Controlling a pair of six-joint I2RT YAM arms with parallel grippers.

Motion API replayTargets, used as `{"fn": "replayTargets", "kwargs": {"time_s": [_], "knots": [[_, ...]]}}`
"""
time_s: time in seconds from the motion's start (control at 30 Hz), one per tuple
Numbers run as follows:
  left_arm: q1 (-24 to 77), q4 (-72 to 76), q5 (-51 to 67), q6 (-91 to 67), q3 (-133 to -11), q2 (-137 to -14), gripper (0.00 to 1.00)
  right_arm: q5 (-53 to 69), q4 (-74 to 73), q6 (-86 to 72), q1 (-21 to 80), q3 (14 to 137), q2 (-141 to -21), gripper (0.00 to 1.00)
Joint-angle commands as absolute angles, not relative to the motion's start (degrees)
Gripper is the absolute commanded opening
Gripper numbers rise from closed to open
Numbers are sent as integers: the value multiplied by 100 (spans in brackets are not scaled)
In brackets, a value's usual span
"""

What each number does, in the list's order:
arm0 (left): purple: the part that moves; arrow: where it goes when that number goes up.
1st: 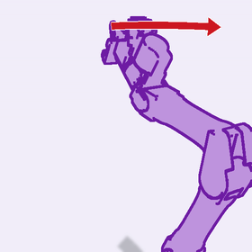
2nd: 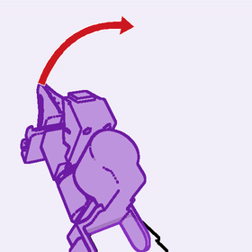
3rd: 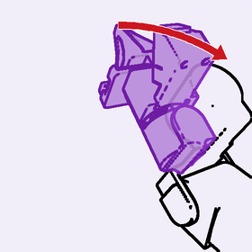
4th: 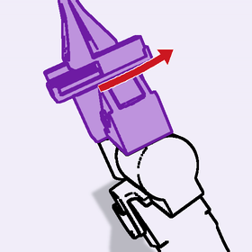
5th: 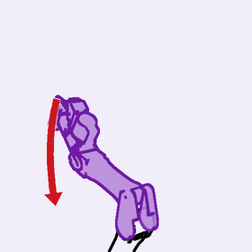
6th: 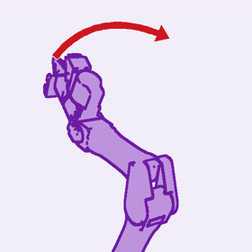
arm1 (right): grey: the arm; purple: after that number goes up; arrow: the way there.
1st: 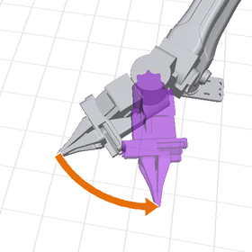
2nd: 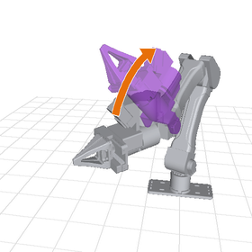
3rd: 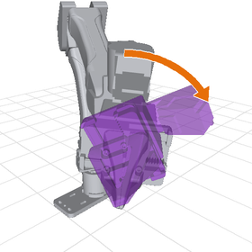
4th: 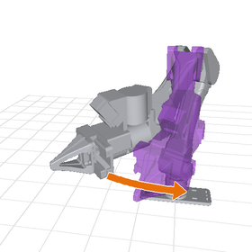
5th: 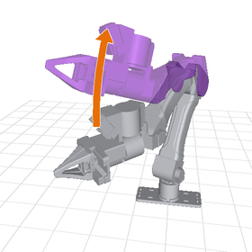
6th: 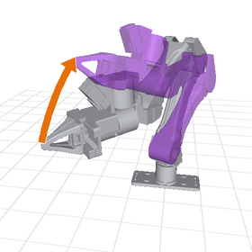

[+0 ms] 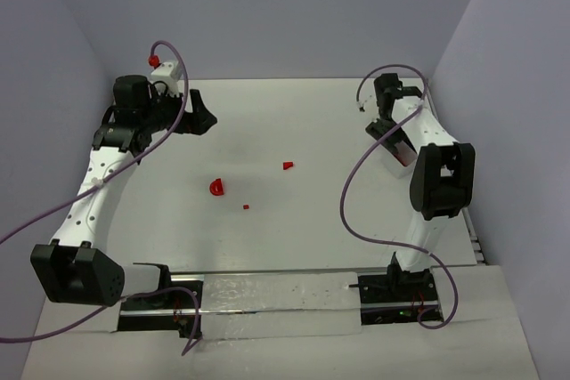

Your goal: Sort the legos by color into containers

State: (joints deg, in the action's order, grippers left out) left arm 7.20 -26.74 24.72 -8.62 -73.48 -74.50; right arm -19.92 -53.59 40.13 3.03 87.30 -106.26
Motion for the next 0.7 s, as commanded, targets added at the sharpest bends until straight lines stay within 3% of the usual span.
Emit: {"fn": "replayTargets", "kwargs": {"time_s": [0.0,0.23,0.37,0.67], "knots": [[742,-3007,2693,200,-7045,-7085,98,-1152,-6062,3633,427,9636,-10151,69],[747,-3839,3082,2497,-5994,-7234,93,758,-6758,2681,857,10657,-9852,77],[748,-3762,2912,2890,-5500,-7552,92,1692,-6615,2060,1084,10711,-9790,100],[800,-3615,3728,5299,-5127,-8124,97,2454,-6116,1615,1274,10206,-9748,100]]}}
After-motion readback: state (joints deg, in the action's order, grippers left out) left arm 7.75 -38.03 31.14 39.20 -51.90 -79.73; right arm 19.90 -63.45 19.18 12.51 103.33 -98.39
